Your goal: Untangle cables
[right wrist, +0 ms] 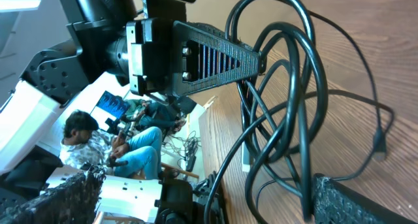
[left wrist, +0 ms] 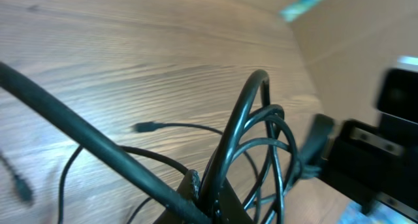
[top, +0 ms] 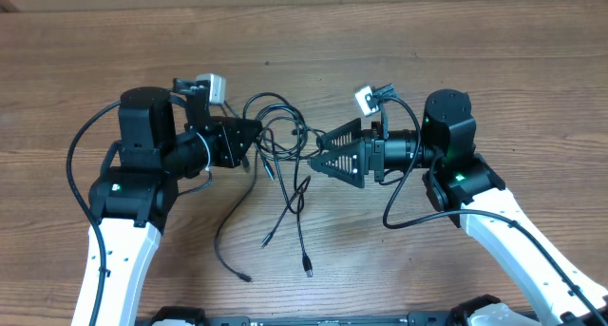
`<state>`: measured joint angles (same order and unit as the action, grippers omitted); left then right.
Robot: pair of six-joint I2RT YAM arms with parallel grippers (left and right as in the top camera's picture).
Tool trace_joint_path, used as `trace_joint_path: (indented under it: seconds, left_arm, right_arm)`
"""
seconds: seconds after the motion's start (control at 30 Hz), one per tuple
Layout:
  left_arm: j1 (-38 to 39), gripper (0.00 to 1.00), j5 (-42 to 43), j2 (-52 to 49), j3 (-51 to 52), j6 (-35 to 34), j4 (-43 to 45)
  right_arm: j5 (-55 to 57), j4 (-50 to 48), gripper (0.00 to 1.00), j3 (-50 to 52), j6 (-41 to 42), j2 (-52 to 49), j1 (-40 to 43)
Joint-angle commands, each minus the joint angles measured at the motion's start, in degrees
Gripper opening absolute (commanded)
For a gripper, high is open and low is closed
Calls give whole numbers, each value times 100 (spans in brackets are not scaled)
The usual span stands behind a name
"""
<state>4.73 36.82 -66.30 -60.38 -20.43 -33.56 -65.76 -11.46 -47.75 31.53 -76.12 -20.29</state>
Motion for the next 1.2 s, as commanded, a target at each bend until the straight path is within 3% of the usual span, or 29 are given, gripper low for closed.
trace_joint_path:
  seconds: [0.0,0.3,0.53,1.03,1.17]
  left_arm:
    - [-22,4,-754,-7,-122,-190,-157]
    - [-22,4,-782,-7,-122,-195,-258]
    - [-22,4,-409,-7,-125,-195,-258]
    - [328,4,-463,-7,-122,-422,-208]
    - [531,4,-490,-7,-122,-422,-155]
  right_arm:
    - [13,33,100,-140,0,57,-52]
    - [31,55,99,-140,-286,22,-525]
    - [640,424,93,-138,-551,-155,-839]
    - [1128,431,82,-140,-629,-605,-1329]
    - [1314,435,70,-140,-629,-605,-1379]
